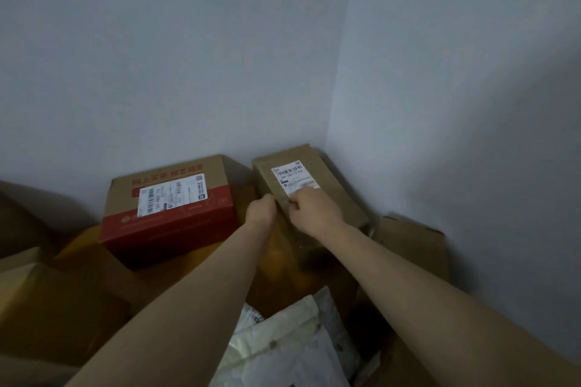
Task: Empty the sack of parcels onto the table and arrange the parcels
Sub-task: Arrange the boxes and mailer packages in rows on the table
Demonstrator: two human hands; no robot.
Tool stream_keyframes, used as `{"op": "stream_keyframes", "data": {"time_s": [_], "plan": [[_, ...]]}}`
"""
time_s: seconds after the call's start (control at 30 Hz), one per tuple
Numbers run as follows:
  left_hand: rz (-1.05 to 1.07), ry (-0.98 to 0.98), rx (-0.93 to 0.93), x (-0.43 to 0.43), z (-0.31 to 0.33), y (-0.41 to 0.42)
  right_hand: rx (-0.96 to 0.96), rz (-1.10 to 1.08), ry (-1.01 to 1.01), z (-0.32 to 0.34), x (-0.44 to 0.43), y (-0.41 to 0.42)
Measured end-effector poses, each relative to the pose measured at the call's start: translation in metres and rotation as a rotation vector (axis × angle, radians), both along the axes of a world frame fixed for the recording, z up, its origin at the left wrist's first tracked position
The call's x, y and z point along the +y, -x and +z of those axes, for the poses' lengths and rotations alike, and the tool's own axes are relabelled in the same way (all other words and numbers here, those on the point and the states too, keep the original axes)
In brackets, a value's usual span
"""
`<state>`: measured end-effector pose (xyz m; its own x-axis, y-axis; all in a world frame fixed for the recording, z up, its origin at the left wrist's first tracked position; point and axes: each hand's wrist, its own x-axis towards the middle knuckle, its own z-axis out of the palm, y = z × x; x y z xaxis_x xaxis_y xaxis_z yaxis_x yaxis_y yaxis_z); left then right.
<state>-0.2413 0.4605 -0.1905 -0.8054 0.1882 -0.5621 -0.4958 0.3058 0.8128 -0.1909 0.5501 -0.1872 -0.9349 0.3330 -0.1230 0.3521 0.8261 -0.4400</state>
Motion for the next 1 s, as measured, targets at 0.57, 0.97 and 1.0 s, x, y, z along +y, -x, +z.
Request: {"op": "stream_keyframes", "data": {"time_s": [0.57, 0.97, 1.0], "plan": [[0.356, 0.708, 0.325, -0.152, 0.003, 0.081, -0.098, 0.202, 0.058, -0.007, -0.061, 0.072], [0.207, 0.486, 0.201, -0.186, -0.019, 0.106, -0.200, 0.325, -0.071, 0.004, -0.090, 0.071], [0.129, 0.518, 0.219, -0.182, -0.018, 0.105, -0.228, 0.315, -0.062, 0.009, -0.088, 0.068]]}}
